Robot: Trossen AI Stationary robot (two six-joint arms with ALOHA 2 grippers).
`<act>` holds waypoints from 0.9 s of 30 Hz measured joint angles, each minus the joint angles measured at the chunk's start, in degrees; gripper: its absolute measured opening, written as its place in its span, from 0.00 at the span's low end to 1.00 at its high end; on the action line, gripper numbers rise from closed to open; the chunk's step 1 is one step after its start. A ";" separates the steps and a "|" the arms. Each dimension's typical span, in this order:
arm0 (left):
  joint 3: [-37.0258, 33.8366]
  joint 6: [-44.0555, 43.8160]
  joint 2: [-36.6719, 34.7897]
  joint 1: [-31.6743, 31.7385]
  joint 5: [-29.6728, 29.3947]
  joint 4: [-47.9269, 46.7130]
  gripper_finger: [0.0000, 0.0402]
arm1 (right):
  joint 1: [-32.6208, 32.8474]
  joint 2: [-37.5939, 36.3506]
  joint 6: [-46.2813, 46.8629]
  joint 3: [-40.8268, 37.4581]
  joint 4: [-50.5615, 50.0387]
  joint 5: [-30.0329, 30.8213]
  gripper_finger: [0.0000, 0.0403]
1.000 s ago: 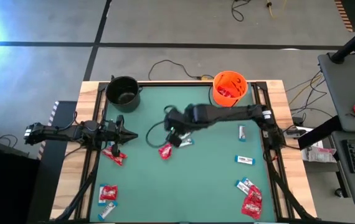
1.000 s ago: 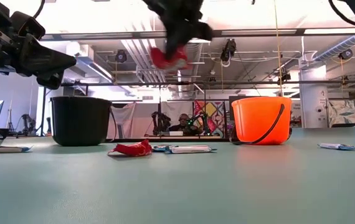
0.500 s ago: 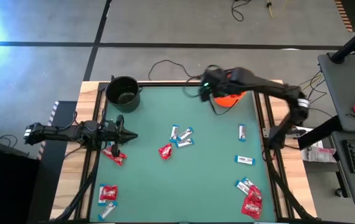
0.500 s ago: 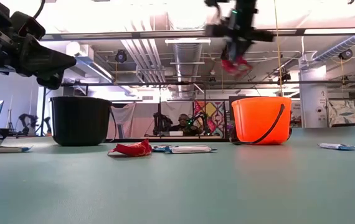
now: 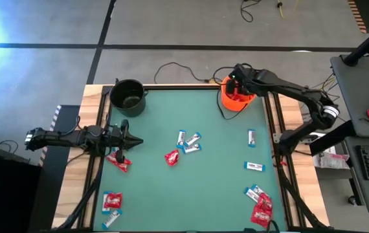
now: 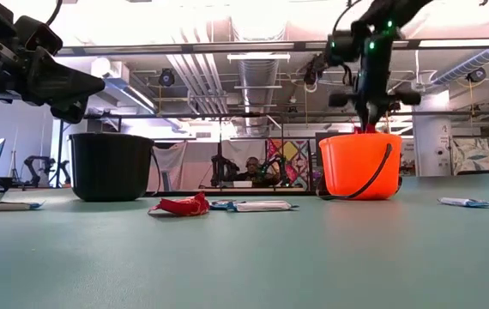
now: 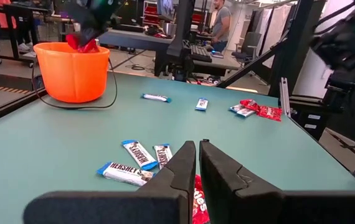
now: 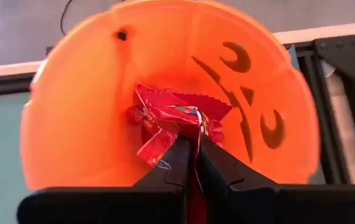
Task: Sort candy by brand, put in halloween buckets
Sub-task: Put the red candy into the orange bucket
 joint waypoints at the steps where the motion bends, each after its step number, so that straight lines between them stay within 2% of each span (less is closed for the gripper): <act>1: 0.00 0.00 0.00 0.00 0.00 0.00 0.02 | -0.49 0.52 -0.07 -0.54 0.83 -0.17 0.07; 10: 0.02 0.00 0.00 -0.02 0.00 0.00 0.02 | -1.46 4.50 -5.18 -0.95 4.02 -0.83 0.28; 16: 0.02 0.00 0.00 -0.02 0.00 0.00 0.02 | 0.14 2.74 -7.81 1.17 3.88 -1.46 0.37; 22: 0.02 0.01 0.00 -0.01 0.00 0.00 0.02 | 8.46 -2.15 -14.83 4.39 4.05 -1.54 0.40; 27: 0.02 0.00 0.00 -0.02 0.00 0.00 0.02 | 21.75 -4.52 -20.54 5.17 4.56 0.90 0.38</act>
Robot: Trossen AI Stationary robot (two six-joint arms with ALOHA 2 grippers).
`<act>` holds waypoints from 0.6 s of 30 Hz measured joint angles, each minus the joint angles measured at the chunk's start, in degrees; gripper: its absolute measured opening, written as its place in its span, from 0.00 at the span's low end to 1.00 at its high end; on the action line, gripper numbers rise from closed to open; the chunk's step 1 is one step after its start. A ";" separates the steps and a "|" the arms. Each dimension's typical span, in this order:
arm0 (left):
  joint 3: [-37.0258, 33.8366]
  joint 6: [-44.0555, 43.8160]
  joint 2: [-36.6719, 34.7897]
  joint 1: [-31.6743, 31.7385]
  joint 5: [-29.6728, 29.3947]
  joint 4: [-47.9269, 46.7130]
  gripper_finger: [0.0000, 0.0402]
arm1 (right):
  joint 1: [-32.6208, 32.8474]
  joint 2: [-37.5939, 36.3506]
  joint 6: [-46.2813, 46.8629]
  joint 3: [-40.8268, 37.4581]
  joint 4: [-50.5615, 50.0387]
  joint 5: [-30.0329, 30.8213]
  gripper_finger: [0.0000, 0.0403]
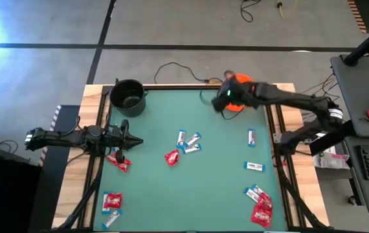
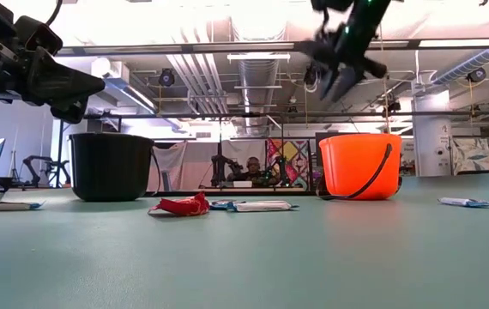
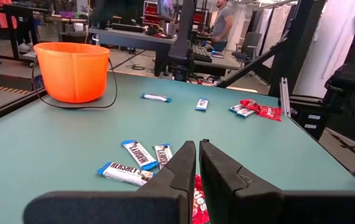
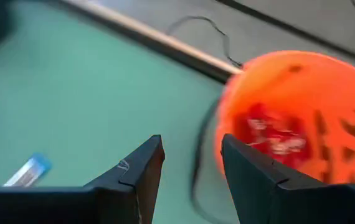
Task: Sort candy by brand, put in halloween buckets
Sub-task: Put the red candy into the orange bucket
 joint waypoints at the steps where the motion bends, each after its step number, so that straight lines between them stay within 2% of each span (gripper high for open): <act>1: 0.00 0.00 0.00 0.01 0.00 0.00 0.02 | 2.88 0.03 -1.16 -0.04 0.32 0.46 0.37; 5: 0.00 0.00 0.00 0.02 0.00 0.00 0.02 | 13.62 1.72 -4.34 -0.07 3.15 0.42 0.35; 9: 0.00 0.00 0.00 0.02 0.00 0.00 0.02 | 21.50 5.61 -5.99 -0.07 7.00 0.24 0.34; 13: 0.00 0.00 0.00 0.01 0.00 0.00 0.02 | 26.29 10.58 -7.72 -0.07 10.03 0.40 0.35; 18: 0.00 0.00 0.00 0.02 0.00 0.00 0.02 | 29.72 17.69 -6.48 0.18 16.86 0.33 0.43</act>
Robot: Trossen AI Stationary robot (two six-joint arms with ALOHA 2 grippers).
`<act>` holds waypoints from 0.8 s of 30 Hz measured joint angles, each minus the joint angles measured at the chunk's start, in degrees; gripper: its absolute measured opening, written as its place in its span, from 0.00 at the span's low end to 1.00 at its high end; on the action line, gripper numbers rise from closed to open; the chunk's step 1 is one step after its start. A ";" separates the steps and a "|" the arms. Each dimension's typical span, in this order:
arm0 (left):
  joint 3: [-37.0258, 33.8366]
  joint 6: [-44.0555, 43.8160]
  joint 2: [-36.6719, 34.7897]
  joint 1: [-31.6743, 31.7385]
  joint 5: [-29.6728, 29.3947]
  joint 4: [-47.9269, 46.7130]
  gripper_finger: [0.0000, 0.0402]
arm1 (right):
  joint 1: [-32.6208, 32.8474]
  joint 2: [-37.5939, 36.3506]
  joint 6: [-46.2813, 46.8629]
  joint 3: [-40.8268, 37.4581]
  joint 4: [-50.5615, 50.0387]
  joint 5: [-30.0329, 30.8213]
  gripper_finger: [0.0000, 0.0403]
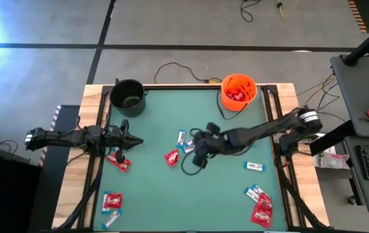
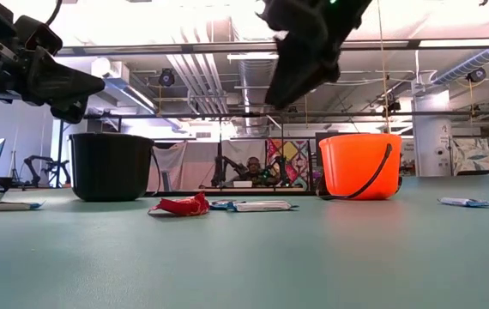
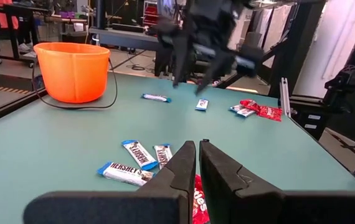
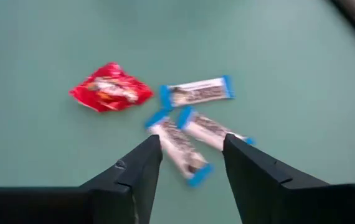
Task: Sort candy by brand, put in halloween buckets
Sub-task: Put the red candy into the orange bucket
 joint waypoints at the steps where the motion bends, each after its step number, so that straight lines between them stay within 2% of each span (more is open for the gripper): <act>1: 0.00 0.00 0.00 -0.01 0.00 0.00 0.02 | 0.31 1.50 1.23 0.62 0.65 -0.04 0.45; 5: 0.00 0.00 0.00 -0.01 0.00 0.00 0.02 | 0.60 7.72 3.45 3.36 3.73 -2.72 0.53; 10: 0.00 0.00 0.00 0.00 0.00 0.00 0.02 | 0.58 14.88 -0.82 6.96 10.60 -7.58 0.60; 16: 0.00 0.00 0.00 -0.02 0.00 0.00 0.02 | 0.11 22.45 -6.19 13.27 11.12 -8.82 0.68; 24: 0.00 0.02 0.00 0.00 0.00 0.00 0.02 | -1.11 29.70 -7.57 18.43 11.35 -9.58 0.76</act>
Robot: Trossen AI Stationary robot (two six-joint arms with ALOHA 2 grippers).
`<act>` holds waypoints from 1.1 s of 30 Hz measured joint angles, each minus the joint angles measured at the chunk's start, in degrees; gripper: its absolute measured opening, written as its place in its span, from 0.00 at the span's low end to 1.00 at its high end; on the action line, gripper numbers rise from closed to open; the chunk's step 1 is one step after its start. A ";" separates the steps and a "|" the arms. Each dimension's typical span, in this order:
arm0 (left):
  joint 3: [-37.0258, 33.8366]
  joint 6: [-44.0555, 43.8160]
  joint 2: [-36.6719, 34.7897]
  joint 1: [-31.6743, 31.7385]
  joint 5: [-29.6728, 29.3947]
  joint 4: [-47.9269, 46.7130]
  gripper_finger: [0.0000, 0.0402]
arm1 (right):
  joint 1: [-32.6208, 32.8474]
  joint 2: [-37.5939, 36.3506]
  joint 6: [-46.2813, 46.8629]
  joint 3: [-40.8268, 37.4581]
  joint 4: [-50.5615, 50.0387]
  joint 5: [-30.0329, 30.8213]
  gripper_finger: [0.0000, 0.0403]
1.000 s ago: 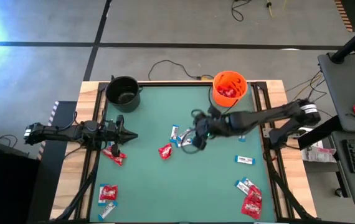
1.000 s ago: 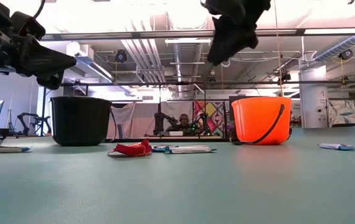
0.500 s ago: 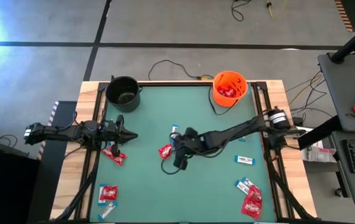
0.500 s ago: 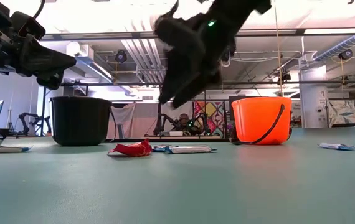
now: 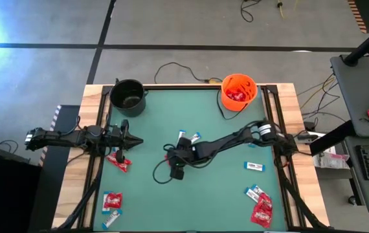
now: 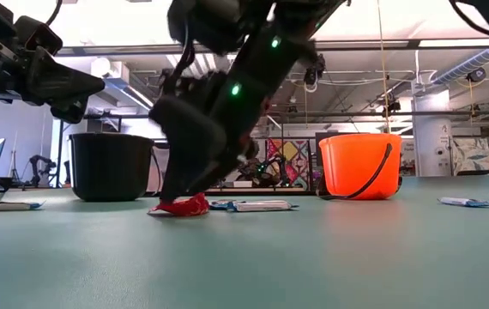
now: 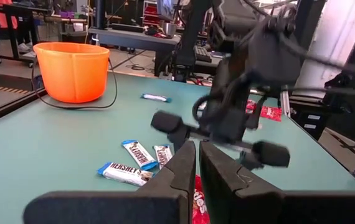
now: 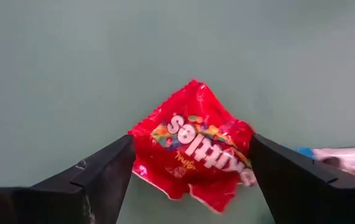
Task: Sort candy by brand, put in halloween buckets
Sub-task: Put the red candy into the orange bucket
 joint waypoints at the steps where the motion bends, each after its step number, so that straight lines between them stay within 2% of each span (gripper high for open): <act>1: 0.00 -0.02 0.00 0.00 0.00 0.00 0.02 | -0.18 0.43 0.07 0.16 0.03 -0.64 0.76; 6: 0.00 -0.01 0.00 0.00 0.00 0.00 0.02 | -0.50 2.07 0.57 0.76 -0.81 -1.98 0.73; 11: 0.00 -0.02 0.00 0.00 0.00 0.00 0.02 | -0.50 1.94 1.43 0.48 -3.58 -1.88 0.66; 17: 0.00 -0.02 0.00 0.00 0.00 0.00 0.02 | -0.48 1.56 1.94 0.38 -6.94 -1.70 0.52; 26: 0.00 -0.02 0.00 0.00 0.00 0.00 0.02 | -0.76 -0.40 9.20 0.53 -10.16 -2.42 0.29; 33: 0.00 -0.02 0.00 0.00 -0.01 0.00 0.02 | -1.34 -7.02 9.60 0.60 -16.06 -2.95 0.14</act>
